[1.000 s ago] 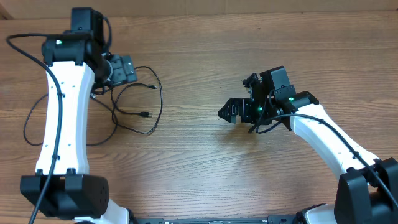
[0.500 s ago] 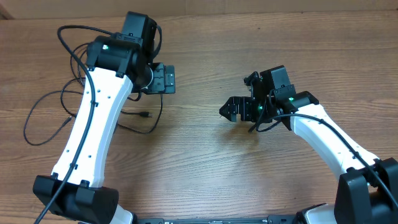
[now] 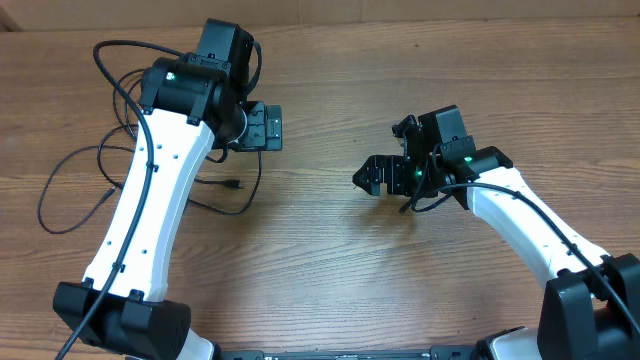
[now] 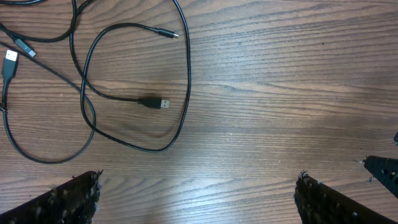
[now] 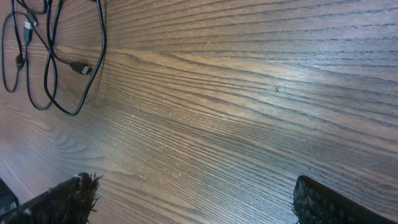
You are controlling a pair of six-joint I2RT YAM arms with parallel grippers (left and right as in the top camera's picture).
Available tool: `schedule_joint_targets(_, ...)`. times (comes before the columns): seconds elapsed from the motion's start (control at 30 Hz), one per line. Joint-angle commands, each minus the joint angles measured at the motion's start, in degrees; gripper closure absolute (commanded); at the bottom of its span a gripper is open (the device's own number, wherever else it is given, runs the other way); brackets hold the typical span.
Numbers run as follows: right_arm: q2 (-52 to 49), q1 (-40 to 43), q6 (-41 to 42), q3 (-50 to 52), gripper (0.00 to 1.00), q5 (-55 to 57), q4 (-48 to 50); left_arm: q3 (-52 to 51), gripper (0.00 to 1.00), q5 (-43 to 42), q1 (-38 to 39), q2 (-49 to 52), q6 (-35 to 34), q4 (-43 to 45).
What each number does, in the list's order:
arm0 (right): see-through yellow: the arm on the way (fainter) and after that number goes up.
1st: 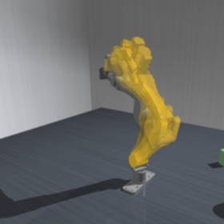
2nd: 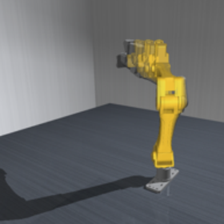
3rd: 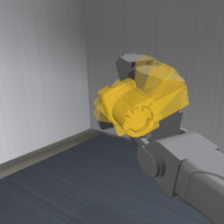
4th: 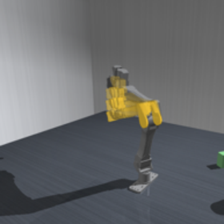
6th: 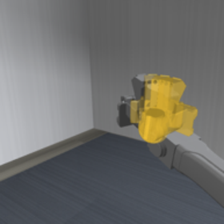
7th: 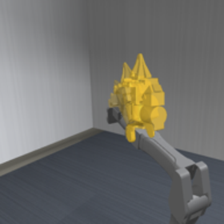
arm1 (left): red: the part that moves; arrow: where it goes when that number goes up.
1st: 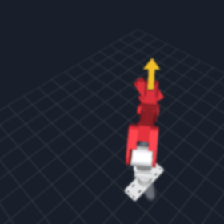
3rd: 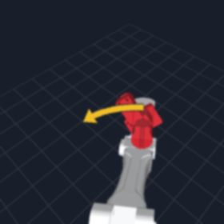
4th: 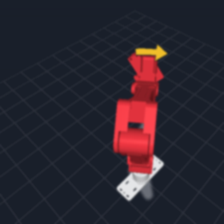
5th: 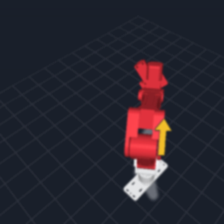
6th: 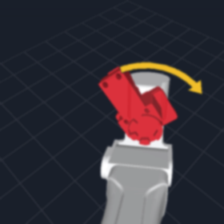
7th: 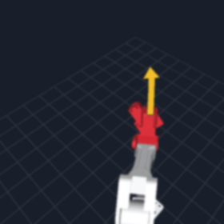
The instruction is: Untangle cables
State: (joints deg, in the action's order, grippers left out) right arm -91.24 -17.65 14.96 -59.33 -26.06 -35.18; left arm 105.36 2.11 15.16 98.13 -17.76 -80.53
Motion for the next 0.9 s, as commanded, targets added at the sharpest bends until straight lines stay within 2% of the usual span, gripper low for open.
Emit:
schedule_joint_targets(0.0, -0.4, 0.0, -0.2, 0.1, 0.0, 0.6, 0.4, 0.5, 0.0, -0.3, 0.2, -0.9, 1.0, 0.2)
schedule_joint_targets(0.87, -0.4, 0.0, -0.2, 0.1, 0.0, 0.6, 0.4, 0.5, 0.0, 1.5, 0.2, -1.1, 1.1, 0.2)
